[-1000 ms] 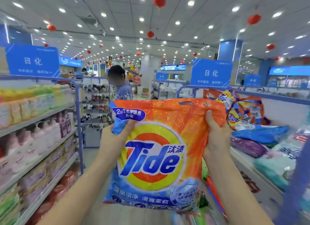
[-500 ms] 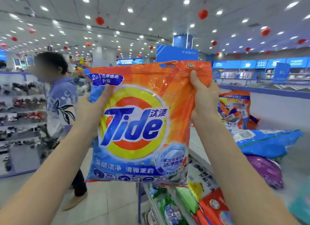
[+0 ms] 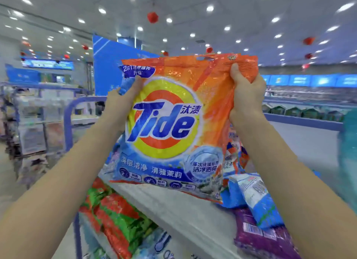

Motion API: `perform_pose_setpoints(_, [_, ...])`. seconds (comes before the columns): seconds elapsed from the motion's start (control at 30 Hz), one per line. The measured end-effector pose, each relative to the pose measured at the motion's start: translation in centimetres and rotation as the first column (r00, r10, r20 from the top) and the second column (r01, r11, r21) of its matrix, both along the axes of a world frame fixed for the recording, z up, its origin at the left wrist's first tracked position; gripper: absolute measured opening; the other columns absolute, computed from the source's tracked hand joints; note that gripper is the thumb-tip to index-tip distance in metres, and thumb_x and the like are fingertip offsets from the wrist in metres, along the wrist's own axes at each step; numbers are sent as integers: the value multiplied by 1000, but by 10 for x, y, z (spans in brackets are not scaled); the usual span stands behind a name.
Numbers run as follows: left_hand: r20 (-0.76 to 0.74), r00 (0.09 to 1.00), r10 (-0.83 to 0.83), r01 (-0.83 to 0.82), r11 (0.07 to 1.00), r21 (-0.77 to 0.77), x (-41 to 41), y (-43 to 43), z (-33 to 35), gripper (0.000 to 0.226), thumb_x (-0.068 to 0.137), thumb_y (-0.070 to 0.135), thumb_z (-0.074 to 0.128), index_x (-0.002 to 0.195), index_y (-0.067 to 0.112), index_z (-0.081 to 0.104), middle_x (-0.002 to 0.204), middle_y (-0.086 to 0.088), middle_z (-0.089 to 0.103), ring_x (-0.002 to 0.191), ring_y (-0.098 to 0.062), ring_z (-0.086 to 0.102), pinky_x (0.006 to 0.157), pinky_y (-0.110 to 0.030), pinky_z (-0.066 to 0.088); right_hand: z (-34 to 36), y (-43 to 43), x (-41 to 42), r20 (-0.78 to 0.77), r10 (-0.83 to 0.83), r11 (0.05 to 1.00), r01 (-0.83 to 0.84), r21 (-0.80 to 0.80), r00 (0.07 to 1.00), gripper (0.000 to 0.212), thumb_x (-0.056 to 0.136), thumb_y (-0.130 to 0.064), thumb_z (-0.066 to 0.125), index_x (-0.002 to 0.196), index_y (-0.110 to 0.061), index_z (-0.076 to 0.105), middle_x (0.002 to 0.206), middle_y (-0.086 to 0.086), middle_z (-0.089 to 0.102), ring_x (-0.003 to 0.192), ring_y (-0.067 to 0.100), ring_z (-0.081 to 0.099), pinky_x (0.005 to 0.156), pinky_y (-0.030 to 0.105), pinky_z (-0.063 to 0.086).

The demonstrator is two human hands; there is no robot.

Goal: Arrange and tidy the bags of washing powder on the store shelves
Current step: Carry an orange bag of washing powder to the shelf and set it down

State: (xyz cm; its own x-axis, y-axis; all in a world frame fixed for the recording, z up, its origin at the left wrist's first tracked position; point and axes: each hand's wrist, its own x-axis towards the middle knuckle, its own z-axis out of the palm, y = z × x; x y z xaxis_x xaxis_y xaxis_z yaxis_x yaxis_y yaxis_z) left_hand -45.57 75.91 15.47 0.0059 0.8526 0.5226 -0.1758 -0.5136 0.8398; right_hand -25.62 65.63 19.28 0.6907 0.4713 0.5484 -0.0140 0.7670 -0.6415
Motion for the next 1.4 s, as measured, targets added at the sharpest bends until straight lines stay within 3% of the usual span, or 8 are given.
perform_pose_setpoints(0.23, [-18,931,-364,358,923,-138,82,104,-32,72,43,81,69,78,19,60,80,-7,52,77,-20,50,73,-39,43,-35,49,45,15,-436,895,435,-95,900,22,86,-17,67,67,-20,56,79,6,60,73,17,57,70,36,52])
perform_pose_setpoints(0.4, [-18,881,-473,455,858,-239,136,134,-62,40,80,53,62,69,20,43,69,2,41,60,-10,38,56,-24,30,-65,66,71,74,-615,764,617,-190,785,24,89,-19,64,66,-18,58,70,0,61,67,14,57,67,34,51])
perform_pose_setpoints(0.57, [47,845,-532,523,808,-272,161,143,-60,37,84,46,62,69,19,42,66,1,38,58,-11,36,55,-26,30,-60,74,83,42,-698,682,682,-266,715,19,91,-19,62,73,-23,60,75,-4,62,69,10,60,73,34,54])
perform_pose_setpoints(0.73, [97,810,-579,582,771,-260,161,149,-72,43,81,60,58,74,19,45,64,2,38,58,-13,36,56,-30,30,-65,72,82,96,-717,645,710,-283,690,18,93,-26,58,76,-21,59,77,-3,62,69,10,59,67,28,52])
perform_pose_setpoints(0.83, [62,778,-626,623,754,-209,148,151,-80,46,85,60,52,112,22,50,86,6,48,77,-12,46,70,-30,38,-67,56,82,129,-688,655,688,-310,714,20,95,-39,52,100,-21,58,87,-3,62,77,9,59,72,27,50])
perform_pose_setpoints(1.03, [-21,841,-541,534,835,-134,111,127,-114,29,93,38,54,113,22,39,102,8,50,92,-5,51,84,-28,38,-135,32,43,196,-457,694,485,-532,868,78,79,-54,63,140,-22,27,115,2,56,101,19,57,95,37,44])
perform_pose_setpoints(1.27, [-125,734,-667,568,704,-426,100,120,-153,81,81,52,64,145,16,28,147,-2,36,135,-24,34,107,-41,30,-166,45,10,385,-394,569,550,-611,835,74,87,-37,60,146,-19,20,138,-1,46,112,11,46,94,28,34])
perform_pose_setpoints(1.4, [-302,718,-627,514,770,-378,106,112,-152,90,81,60,58,150,16,18,154,-8,25,142,-28,23,114,-47,24,-168,45,9,417,-453,551,615,-564,788,66,87,-39,60,141,-17,29,134,1,50,108,9,48,92,27,36])
